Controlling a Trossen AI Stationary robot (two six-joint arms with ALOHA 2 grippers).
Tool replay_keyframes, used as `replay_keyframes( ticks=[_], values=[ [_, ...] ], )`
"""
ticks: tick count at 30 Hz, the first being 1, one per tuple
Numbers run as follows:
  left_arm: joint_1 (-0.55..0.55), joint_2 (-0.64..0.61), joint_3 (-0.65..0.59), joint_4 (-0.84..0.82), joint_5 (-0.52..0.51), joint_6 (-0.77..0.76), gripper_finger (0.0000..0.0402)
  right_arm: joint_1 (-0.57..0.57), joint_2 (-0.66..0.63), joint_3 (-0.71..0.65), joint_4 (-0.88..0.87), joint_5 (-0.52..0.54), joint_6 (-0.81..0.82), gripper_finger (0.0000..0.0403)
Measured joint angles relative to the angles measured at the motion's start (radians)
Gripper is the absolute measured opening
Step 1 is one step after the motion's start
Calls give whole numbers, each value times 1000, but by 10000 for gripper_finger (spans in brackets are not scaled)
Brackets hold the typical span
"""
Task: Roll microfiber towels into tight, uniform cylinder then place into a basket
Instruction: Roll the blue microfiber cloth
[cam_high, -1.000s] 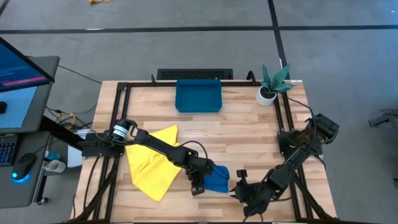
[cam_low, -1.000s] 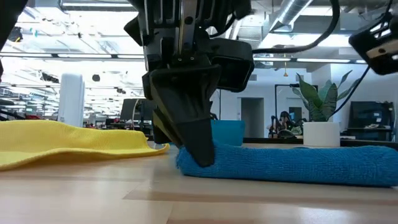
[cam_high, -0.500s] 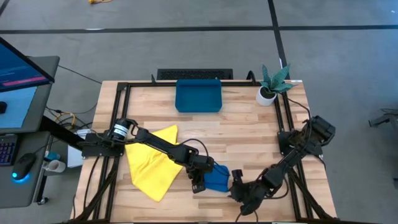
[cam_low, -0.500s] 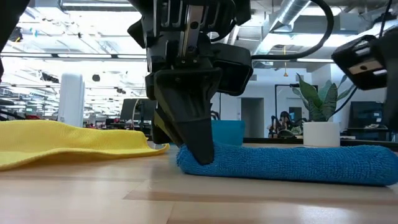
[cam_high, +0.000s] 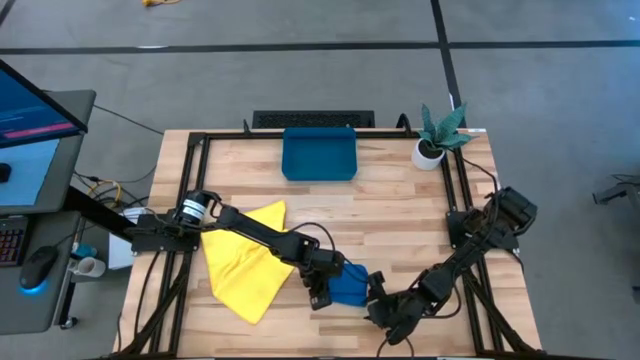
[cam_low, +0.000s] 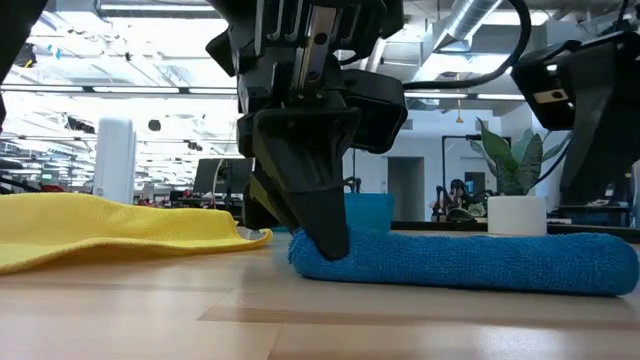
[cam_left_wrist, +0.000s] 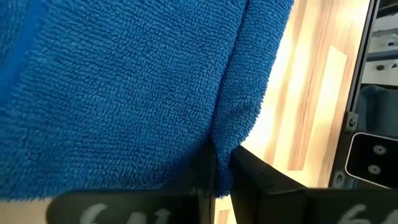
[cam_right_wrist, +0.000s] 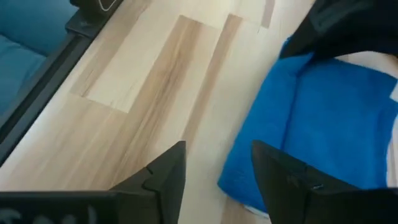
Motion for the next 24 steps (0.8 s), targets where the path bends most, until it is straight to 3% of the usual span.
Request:
replay_keyframes(
  ticks=[13, 24],
  values=[
    [-1, 0, 1, -1, 1, 5, 16, -32, 86, 0, 5, 11, 3, 179],
    [-1, -1, 2, -7, 1, 6, 16, -67, 108, 6, -62, 25, 174, 137]
  ],
)
